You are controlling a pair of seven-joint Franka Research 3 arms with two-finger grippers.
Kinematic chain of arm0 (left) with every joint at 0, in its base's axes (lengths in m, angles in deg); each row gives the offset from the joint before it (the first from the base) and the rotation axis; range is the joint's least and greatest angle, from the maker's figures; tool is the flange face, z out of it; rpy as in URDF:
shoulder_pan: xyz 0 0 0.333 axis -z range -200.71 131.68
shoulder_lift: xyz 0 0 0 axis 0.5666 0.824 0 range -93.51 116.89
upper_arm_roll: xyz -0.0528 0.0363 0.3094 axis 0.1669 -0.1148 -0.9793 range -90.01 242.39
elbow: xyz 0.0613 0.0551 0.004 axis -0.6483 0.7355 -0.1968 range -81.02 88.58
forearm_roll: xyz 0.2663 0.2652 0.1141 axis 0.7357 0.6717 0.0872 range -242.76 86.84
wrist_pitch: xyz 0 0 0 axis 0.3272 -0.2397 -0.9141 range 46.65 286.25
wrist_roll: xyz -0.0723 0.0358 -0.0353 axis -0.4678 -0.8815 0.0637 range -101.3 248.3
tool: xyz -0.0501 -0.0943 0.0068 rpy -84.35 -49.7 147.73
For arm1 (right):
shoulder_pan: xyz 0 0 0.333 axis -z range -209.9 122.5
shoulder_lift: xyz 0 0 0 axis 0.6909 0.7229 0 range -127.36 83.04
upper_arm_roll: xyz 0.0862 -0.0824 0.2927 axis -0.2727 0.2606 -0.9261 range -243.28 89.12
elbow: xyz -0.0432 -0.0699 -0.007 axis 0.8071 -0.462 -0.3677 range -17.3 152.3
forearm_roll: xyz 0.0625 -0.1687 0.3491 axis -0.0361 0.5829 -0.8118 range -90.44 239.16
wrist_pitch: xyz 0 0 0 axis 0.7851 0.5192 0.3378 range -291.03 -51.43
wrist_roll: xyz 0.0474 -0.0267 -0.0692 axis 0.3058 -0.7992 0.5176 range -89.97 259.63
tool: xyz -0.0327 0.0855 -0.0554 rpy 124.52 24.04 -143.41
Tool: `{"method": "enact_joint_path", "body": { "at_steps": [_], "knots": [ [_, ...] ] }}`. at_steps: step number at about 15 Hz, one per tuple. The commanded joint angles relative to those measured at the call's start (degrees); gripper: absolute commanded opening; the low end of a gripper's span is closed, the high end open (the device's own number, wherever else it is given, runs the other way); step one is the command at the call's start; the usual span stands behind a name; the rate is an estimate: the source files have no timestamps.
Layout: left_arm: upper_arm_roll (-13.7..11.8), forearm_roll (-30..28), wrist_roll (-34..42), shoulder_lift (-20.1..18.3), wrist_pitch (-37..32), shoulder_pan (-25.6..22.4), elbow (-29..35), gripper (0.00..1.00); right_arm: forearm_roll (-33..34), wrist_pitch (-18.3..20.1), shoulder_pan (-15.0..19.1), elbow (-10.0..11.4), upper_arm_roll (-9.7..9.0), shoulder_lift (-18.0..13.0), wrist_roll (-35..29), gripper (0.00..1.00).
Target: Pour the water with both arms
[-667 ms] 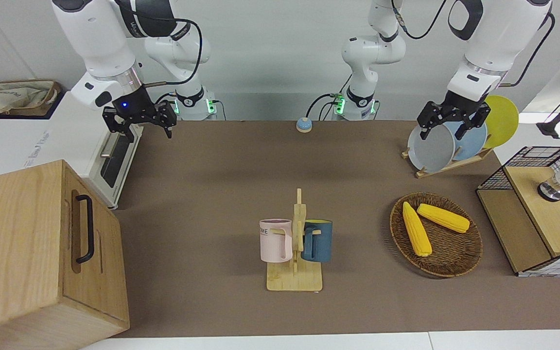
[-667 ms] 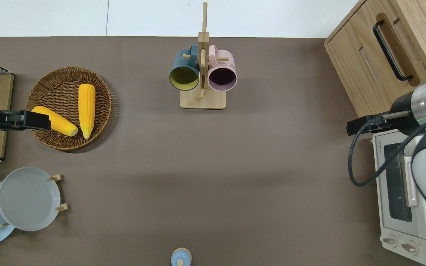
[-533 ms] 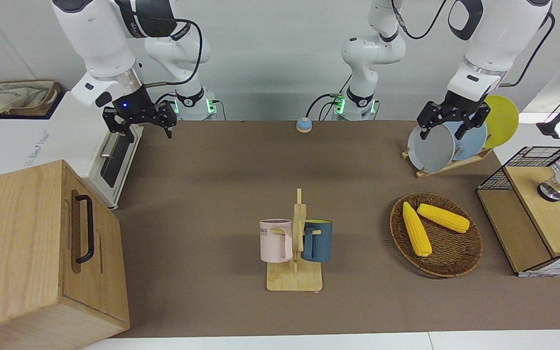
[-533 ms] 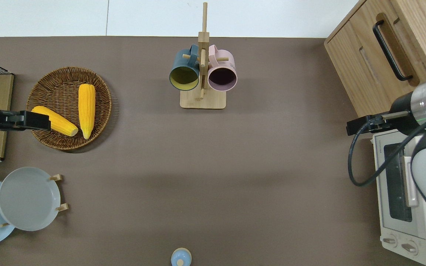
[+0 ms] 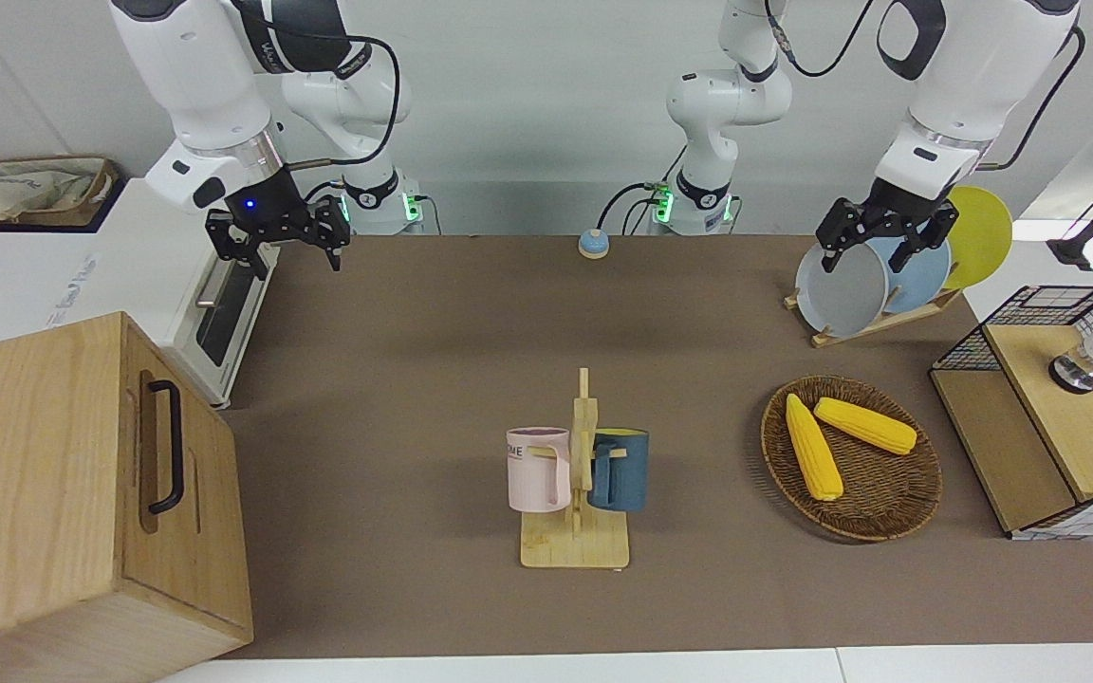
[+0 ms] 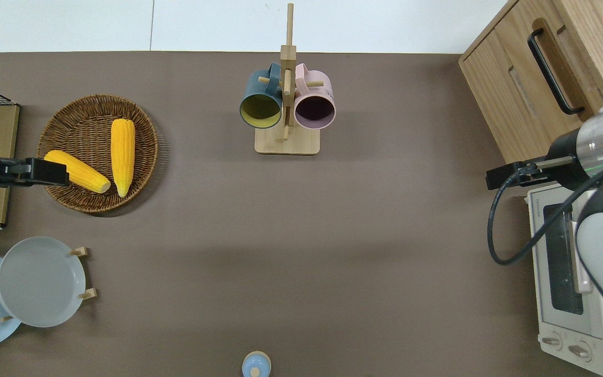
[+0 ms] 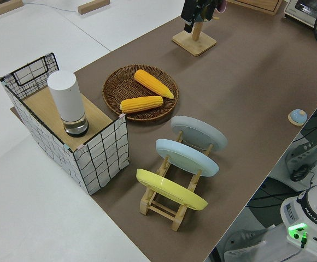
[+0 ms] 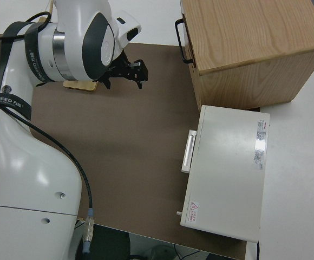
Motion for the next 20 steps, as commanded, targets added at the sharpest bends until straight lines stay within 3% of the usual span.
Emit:
{"method": "enact_joint_path", "body": {
  "at_steps": [1, 5, 7, 10, 15, 20],
  "knots": [
    [-0.80, 1.11, 1.32, -0.17, -0.72, -0.76, 0.01, 1.00, -0.51, -6.02, 0.62, 2.13, -0.33, -0.78, 1.75, 0.983],
    [-2.04, 1.11, 7.02, -0.09, -0.72, -4.88, -0.17, 1.00, -0.69, -15.87, -1.23, 4.24, -1.99, 0.18, 1.75, 0.983],
    [-2.04, 1.02, 9.48, -0.09, -0.72, -7.08, -0.17, 1.00, -0.34, -20.09, -1.32, 4.50, -5.67, 1.50, 1.57, 0.983],
    [-2.04, 0.93, 14.84, 0.79, -0.63, -11.03, -0.17, 1.00, 2.02, -24.76, -3.59, 5.38, -5.87, 2.29, 2.97, 0.983],
    [-2.04, 0.76, 22.83, 2.46, 0.07, -19.29, -0.25, 1.00, 4.31, -31.53, -5.88, 5.47, -5.87, 4.67, 10.70, 0.983],
    [-2.13, 0.14, 29.97, 4.39, 0.86, -25.19, -1.66, 1.00, 7.83, -38.21, -7.98, 5.39, -5.87, 7.83, 11.06, 0.983]
  ]
}}
